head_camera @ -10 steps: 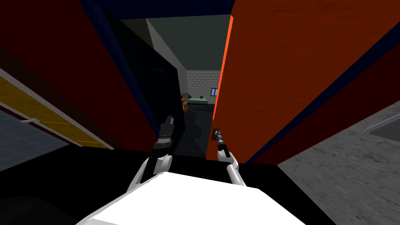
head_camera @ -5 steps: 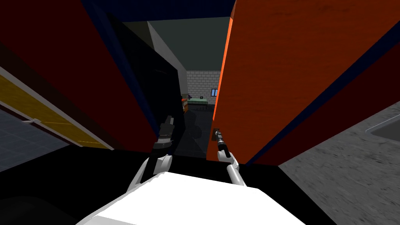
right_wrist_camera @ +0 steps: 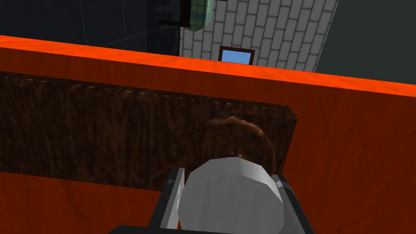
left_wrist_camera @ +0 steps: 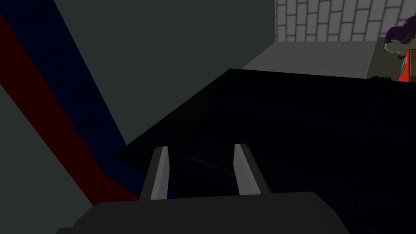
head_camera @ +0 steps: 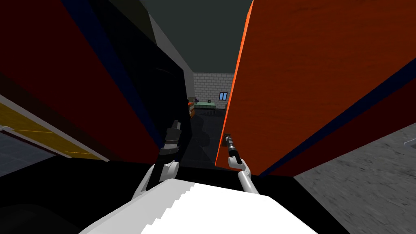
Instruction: Push the door open
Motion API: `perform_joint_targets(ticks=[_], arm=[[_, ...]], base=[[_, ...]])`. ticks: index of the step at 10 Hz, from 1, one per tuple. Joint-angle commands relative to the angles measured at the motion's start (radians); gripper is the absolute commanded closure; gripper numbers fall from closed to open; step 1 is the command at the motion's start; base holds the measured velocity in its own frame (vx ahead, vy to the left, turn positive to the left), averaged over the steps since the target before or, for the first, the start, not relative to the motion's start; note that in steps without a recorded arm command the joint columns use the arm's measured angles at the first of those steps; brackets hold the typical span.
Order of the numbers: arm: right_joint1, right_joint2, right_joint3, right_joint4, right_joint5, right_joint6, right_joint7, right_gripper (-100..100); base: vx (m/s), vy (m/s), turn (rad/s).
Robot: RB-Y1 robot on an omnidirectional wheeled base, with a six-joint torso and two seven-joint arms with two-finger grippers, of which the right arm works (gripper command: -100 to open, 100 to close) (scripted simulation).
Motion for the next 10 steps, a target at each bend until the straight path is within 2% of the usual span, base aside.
perform_joint_targets(ticks=[1, 5, 6, 10], arm=[[0.004, -0.021, -0.021, -0.019, -0.004, 0.008, 0.001, 100], [0.0, -0.044, -0.071, -0.015, -0.014, 0.01, 0.01, 100], [0.002, -0.043, -0.059, -0.009, -0.016, 0.014, 0.003, -100], [0.005, -0.034, -0.055, -0.016, -0.021, 0.018, -0.002, -100]], base=[[0.144, 0.054, -0.049], [0.202, 0.075, -0.097], [-0.016, 0.069, -0.045], [-0.18, 0.064, -0.014]])
